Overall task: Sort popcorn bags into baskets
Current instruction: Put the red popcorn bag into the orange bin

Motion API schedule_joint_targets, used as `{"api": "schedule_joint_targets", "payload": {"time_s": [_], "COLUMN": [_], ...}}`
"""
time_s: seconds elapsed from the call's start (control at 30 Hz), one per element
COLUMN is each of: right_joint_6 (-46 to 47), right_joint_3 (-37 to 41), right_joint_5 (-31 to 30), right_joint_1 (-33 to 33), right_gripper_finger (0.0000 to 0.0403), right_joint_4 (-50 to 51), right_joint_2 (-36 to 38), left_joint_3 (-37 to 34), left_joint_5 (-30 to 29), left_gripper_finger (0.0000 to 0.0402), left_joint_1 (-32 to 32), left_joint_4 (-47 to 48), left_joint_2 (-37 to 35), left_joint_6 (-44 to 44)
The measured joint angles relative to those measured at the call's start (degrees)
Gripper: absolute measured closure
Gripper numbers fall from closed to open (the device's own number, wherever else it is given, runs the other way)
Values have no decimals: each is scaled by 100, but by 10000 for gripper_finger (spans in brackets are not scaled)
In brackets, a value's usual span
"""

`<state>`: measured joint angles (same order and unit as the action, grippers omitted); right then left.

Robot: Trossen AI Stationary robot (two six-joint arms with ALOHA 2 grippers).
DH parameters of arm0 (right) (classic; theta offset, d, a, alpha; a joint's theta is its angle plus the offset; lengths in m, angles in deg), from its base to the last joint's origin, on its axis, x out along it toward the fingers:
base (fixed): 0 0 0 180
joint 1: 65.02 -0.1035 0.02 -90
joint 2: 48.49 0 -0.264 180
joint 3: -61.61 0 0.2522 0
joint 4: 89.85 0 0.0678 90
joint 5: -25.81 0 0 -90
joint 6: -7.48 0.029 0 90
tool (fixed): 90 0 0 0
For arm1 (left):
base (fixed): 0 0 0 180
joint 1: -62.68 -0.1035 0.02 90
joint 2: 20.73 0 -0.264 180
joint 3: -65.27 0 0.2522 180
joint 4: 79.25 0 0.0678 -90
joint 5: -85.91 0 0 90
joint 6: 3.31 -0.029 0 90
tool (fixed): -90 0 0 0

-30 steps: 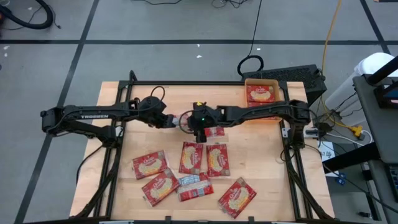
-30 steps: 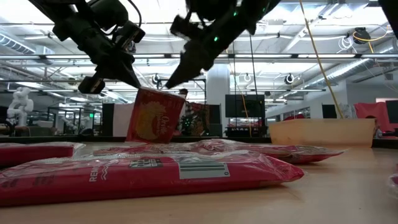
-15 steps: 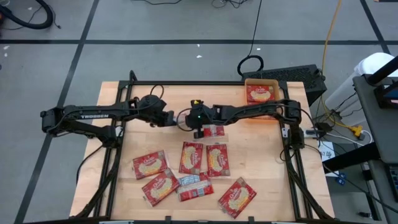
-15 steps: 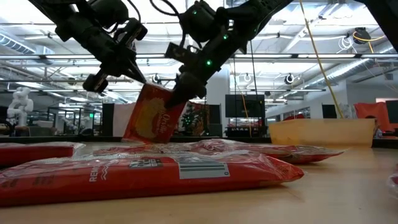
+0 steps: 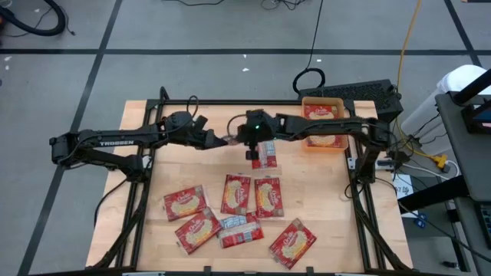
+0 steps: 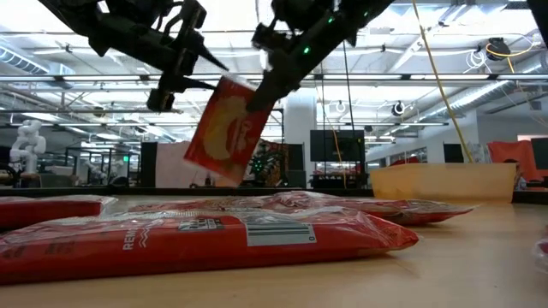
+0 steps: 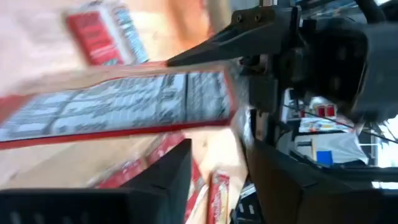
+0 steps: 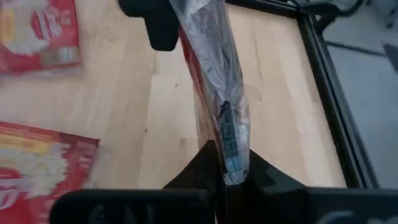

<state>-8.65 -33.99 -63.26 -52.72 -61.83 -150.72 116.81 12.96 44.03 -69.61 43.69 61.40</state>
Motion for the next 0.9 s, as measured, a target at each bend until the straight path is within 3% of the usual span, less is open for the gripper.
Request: {"api": "schedule_joint_targets", "payload": {"time_s": [0.23, 0.5, 0.67, 0.77, 0.9], "right_joint_6": [878, 2741, 3512, 3932, 4273], "right_joint_3": [-2, -7, -7, -7, -4], "right_joint_5": [526, 1255, 1618, 1806, 1871], "right_joint_1": [280, 474, 466, 432, 317], "right_gripper_finger": [388, 389, 388, 388, 388], "right_joint_4": [728, 1059, 1280, 1302, 1342], "right_joint_2": [714, 1569, 1823, 1845, 1830], "left_joint_3": [0, 2, 4, 4, 4], "left_joint_5": [-163, -208, -218, -203, -46], "left_gripper_finger": [205, 228, 236, 219, 166], "left_joint_1": [-178, -245, -396, -436, -404], "left_joint_4": [-682, -2438, -2723, -2739, -2738], "left_joint_2": [0, -2, -3, -2, -2], "left_joint_6": [-657, -1257, -1729, -2104, -2425]}}
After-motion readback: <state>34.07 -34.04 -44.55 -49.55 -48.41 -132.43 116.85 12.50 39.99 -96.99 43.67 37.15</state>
